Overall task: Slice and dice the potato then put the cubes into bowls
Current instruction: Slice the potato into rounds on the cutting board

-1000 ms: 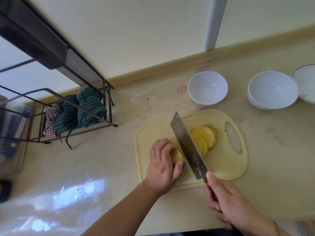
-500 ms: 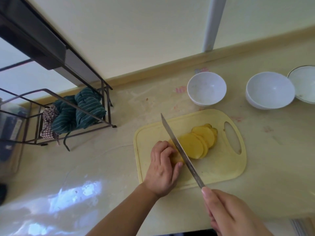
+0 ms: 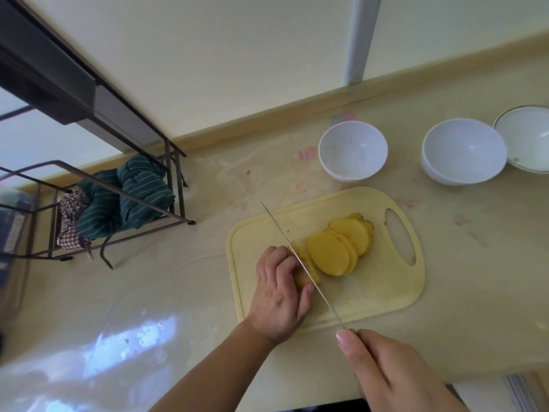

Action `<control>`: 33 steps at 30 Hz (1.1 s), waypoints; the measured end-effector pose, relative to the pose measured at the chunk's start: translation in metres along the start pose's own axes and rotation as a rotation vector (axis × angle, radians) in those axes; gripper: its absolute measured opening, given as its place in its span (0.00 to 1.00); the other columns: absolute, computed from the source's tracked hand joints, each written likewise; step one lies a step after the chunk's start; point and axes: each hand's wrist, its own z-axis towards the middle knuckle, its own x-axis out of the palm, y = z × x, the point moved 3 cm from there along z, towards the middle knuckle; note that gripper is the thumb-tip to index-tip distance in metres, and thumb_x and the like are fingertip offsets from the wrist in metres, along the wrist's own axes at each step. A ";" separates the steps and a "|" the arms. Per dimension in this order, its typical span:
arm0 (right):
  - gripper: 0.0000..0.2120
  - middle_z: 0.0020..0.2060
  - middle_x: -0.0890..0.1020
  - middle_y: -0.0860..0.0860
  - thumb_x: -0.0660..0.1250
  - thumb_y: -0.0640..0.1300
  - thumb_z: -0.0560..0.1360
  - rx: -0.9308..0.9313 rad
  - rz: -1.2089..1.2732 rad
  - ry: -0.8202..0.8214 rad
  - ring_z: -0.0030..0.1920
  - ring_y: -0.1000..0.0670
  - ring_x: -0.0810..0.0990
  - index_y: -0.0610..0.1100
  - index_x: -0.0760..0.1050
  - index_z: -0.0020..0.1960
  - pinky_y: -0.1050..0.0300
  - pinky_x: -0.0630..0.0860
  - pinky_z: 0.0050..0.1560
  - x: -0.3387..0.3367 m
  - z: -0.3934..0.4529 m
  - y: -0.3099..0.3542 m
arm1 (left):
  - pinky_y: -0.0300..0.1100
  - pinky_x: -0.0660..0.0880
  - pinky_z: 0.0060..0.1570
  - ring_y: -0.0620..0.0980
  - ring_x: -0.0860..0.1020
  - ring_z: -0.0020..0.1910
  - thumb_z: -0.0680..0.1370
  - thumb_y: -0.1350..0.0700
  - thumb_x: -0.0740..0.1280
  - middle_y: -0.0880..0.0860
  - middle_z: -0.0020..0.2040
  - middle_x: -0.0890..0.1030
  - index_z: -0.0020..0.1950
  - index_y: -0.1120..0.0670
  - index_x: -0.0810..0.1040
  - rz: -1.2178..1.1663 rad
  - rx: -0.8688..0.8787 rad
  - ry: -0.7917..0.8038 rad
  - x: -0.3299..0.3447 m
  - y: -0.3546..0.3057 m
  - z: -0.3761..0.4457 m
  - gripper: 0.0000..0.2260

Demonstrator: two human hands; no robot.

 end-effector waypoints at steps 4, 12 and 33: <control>0.42 0.30 0.79 0.64 0.40 0.84 0.52 0.028 -0.001 -0.009 0.35 0.62 0.77 0.49 0.70 0.32 0.70 0.68 0.34 0.002 0.001 0.000 | 0.63 0.71 0.62 0.61 0.68 0.65 0.85 0.45 0.55 0.58 0.64 0.69 0.66 0.60 0.67 0.014 0.003 -0.001 0.002 0.000 0.000 0.19; 0.24 0.26 0.78 0.60 0.50 0.67 0.69 -0.010 0.010 -0.034 0.33 0.59 0.77 0.48 0.69 0.31 0.67 0.68 0.33 0.003 0.004 -0.001 | 0.63 0.71 0.62 0.60 0.68 0.64 0.85 0.46 0.55 0.58 0.63 0.68 0.65 0.60 0.68 0.021 0.010 -0.024 0.002 -0.001 0.002 0.19; 0.30 0.28 0.77 0.63 0.43 0.71 0.64 -0.018 0.011 -0.053 0.36 0.58 0.77 0.48 0.69 0.31 0.64 0.69 0.37 0.004 0.007 0.002 | 0.63 0.71 0.63 0.61 0.67 0.66 0.86 0.46 0.53 0.59 0.64 0.68 0.66 0.60 0.67 0.034 -0.010 -0.017 0.005 0.001 0.001 0.19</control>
